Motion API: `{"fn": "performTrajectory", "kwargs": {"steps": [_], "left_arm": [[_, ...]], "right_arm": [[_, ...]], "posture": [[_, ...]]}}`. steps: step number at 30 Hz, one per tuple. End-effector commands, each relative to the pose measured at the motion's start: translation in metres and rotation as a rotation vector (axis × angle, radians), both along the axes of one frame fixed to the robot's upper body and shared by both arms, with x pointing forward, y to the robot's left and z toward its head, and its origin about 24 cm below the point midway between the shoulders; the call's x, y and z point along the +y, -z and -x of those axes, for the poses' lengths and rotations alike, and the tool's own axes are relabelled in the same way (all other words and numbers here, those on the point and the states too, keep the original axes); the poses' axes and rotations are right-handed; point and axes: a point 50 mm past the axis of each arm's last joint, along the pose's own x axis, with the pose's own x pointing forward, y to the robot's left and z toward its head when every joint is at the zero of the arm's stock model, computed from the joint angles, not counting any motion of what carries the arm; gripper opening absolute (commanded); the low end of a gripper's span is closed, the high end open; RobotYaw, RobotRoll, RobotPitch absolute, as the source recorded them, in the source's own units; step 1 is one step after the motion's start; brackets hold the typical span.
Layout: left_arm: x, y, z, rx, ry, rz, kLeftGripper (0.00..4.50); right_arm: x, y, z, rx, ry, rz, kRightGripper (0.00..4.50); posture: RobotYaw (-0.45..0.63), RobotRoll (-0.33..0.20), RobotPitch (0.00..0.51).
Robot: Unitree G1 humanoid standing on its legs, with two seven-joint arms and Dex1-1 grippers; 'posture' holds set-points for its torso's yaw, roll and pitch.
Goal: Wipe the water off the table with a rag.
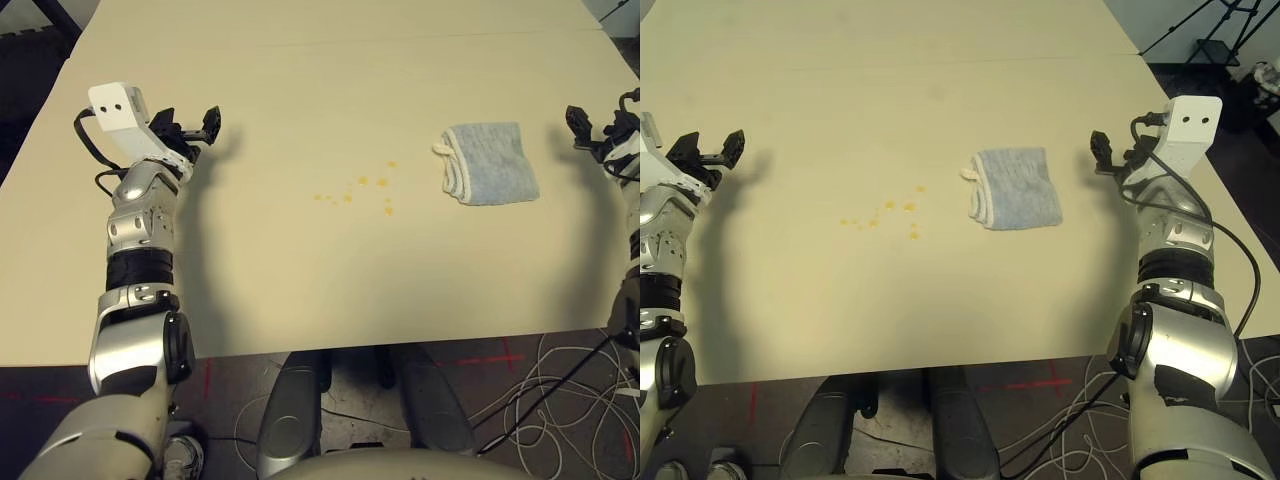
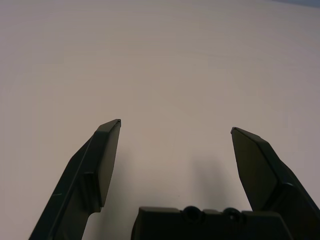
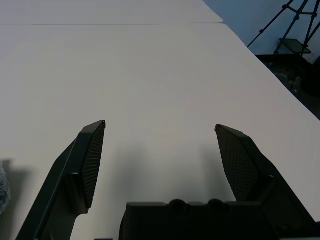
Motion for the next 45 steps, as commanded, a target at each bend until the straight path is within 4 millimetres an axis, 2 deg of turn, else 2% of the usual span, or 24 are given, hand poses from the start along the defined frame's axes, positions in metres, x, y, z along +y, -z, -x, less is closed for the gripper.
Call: {"fn": "performTrajectory", "kwargs": {"steps": [1,6,10,13,18,26,33,45], "left_arm": [[-0.001,0.007,-0.002,0.025,0.003,-0.006,4.5],[-0.007,0.003,-0.005,0.009,0.032,-0.005,4.5],[-0.006,-0.014,-0.004,-0.017,0.091,-0.039,4.5],[-0.007,-0.025,0.0,0.035,0.245,-0.046,4.5],[-0.017,-0.048,0.017,0.179,0.55,-0.109,4.5],[-0.035,-0.08,0.043,0.317,0.824,-0.212,4.5],[-0.041,-0.087,0.048,0.36,0.884,-0.271,4.5],[-0.043,-0.073,0.059,0.489,0.955,-0.273,4.5]], "right_arm": [[-0.007,0.002,0.005,0.008,0.015,-0.01,4.49],[-0.004,-0.007,0.005,-0.006,-0.014,0.006,4.49],[0.006,-0.015,0.002,0.023,-0.092,-0.053,4.49],[0.015,-0.024,0.004,0.091,-0.16,-0.143,4.49],[0.022,-0.024,0.017,0.309,-0.222,-0.29,4.49],[0.032,-0.03,0.04,0.538,-0.298,-0.402,4.49],[0.034,-0.022,0.057,0.679,-0.302,-0.424,4.49],[0.044,-0.004,0.065,0.786,-0.374,-0.512,4.49]], "posture": [[-0.01,0.0,0.327],[-0.02,0.0,0.316],[-0.03,0.0,0.31],[-0.01,0.0,0.308],[-0.01,0.0,0.32],[-0.02,0.0,0.343],[-0.03,0.0,0.358],[-0.03,0.0,0.377]]}}
